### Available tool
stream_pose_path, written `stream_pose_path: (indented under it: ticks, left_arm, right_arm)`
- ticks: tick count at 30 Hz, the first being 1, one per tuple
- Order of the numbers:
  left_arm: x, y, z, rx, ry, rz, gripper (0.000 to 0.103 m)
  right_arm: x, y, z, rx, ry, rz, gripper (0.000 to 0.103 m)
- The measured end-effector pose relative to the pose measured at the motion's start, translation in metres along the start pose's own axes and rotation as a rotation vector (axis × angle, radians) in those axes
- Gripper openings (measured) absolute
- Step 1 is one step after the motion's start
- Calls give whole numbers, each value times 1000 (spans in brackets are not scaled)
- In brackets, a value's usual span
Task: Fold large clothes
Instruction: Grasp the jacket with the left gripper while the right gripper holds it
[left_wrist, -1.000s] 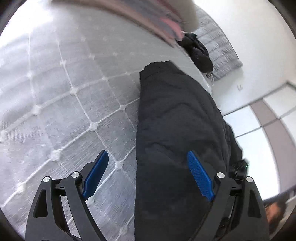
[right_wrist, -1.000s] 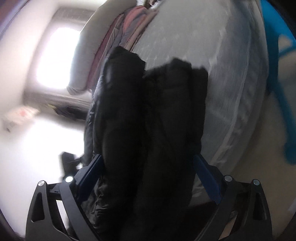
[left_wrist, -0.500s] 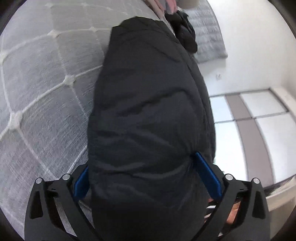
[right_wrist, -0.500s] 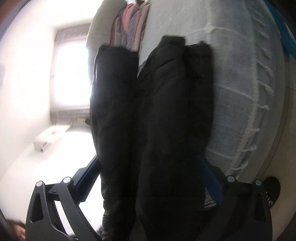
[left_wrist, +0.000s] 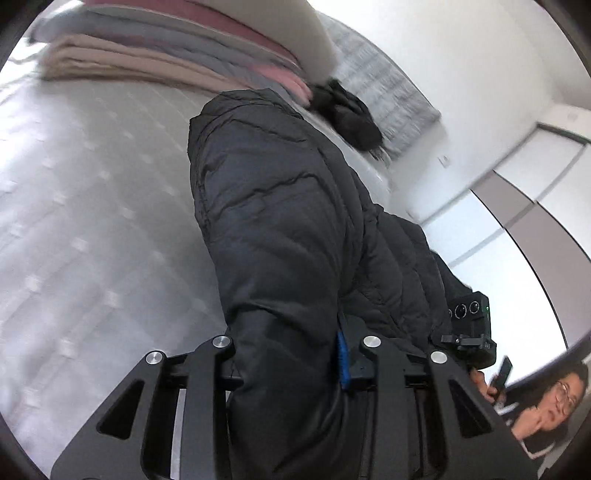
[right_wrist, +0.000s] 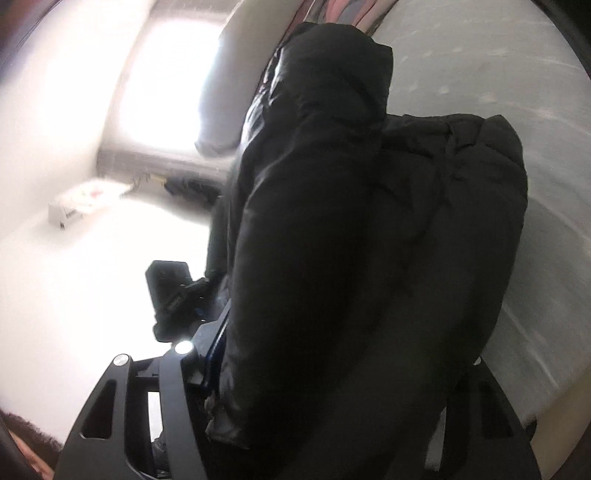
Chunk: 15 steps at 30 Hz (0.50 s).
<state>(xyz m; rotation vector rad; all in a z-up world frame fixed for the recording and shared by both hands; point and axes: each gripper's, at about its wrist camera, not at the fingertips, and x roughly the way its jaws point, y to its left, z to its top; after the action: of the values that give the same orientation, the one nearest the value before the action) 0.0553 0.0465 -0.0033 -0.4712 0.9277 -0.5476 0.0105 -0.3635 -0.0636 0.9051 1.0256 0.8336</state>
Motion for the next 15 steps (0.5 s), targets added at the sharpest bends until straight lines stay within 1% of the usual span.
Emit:
stream_pose_path:
  ticks: [2, 3, 4, 5, 6, 7, 9, 11, 12, 13, 15]
  left_arm:
    - [-13, 28, 13, -27, -15, 46, 30]
    - [-16, 41, 18, -36, -5, 68, 31]
    - [-14, 69, 24, -90, 20, 90, 36]
    - [-11, 93, 25, -164, 48, 88, 42]
    - [-7, 118, 23, -251, 79, 58, 43]
    - [-5, 136, 18, -308, 80, 20, 45]
    - [-13, 162, 7, -406, 30, -83, 45]
    - [-21, 174, 5, -496, -12, -123, 46]
    - [-27, 174, 9, -507, -51, -138, 46]
    - [-30, 170, 14, -488, -79, -133, 46]
    - [-41, 156, 27, -409, -174, -84, 48]
  right_arm:
    - [43, 1, 13, -11, 66, -24, 62]
    - [63, -1, 18, -12, 97, -49, 64]
    - [88, -7, 22, -5, 139, -92, 71]
    - [102, -12, 24, 5, 165, -116, 76]
    - [116, -16, 26, 17, 184, -127, 78]
    - [120, -17, 26, 22, 185, -125, 79]
    - [109, -9, 17, -2, 154, -126, 79]
    - [86, -8, 7, -4, 106, -121, 79]
    - [73, -10, 5, 5, 70, -132, 79]
    - [60, -11, 5, 11, 24, -157, 79]
    - [45, -10, 12, 20, -36, -195, 79]
